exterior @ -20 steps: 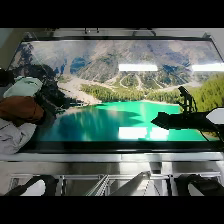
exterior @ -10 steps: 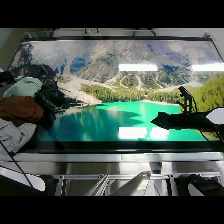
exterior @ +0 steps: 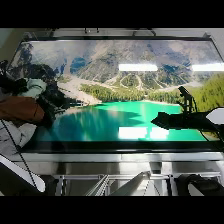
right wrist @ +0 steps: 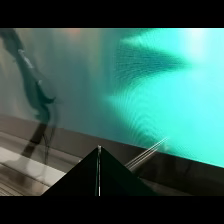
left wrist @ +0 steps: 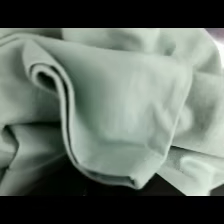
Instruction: Fold the shirts.
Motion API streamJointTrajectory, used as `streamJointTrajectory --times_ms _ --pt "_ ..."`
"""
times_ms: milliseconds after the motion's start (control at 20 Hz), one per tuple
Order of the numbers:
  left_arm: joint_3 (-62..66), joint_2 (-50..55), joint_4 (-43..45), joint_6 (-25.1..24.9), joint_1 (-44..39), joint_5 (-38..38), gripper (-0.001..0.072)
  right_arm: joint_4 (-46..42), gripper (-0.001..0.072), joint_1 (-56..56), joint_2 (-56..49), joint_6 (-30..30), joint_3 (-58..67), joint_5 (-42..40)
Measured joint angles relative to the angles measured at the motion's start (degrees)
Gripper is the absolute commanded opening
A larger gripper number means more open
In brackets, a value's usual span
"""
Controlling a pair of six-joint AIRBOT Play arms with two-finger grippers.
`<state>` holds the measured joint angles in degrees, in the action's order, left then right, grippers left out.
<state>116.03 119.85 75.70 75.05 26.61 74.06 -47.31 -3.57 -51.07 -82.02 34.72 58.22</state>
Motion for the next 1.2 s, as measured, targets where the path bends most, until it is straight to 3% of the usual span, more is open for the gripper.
streamJointTrajectory --times_ms 350,600,750,800,850,900,1050,1200 --pt "0.2 -17.4 -25.7 -1.1 -9.9 3.7 0.0015 0.0 0.0016 0.0 0.0 0.0 0.0 -2.0" --pt "-10.1 -31.9 -29.6 -1.3 -23.3 7.7 0.0028 0.0 0.0016 0.0 0.0 1.7 0.0 1.1" --pt "-21.6 -39.3 -26.2 -1.2 -31.4 2.6 0.0565 -0.1 0.0025 0.0 0.0 2.4 0.0 3.0" --pt "-25.3 -41.1 -24.9 -1.2 -33.8 0.7 0.0720 -0.1 0.0080 0.0 0.0 2.6 0.0 3.3" --pt "-28.2 -42.3 -24.2 -1.0 -35.6 -1.0 0.0720 -0.2 0.0323 0.0 0.0 2.8 0.0 3.6" --pt "-30.9 -43.3 -23.4 -1.0 -37.2 -2.4 0.0720 -0.2 0.0520 0.0 0.0 3.1 0.0 3.8" --pt "-35.6 -44.8 -22.3 -0.4 -38.5 -3.1 0.0720 -0.2 0.0527 0.0 0.0 4.3 0.0 5.0" --pt "-37.7 -45.3 -20.6 0.7 -35.5 1.4 0.0720 0.0 0.0527 -0.2 -0.4 7.2 0.0 5.4"
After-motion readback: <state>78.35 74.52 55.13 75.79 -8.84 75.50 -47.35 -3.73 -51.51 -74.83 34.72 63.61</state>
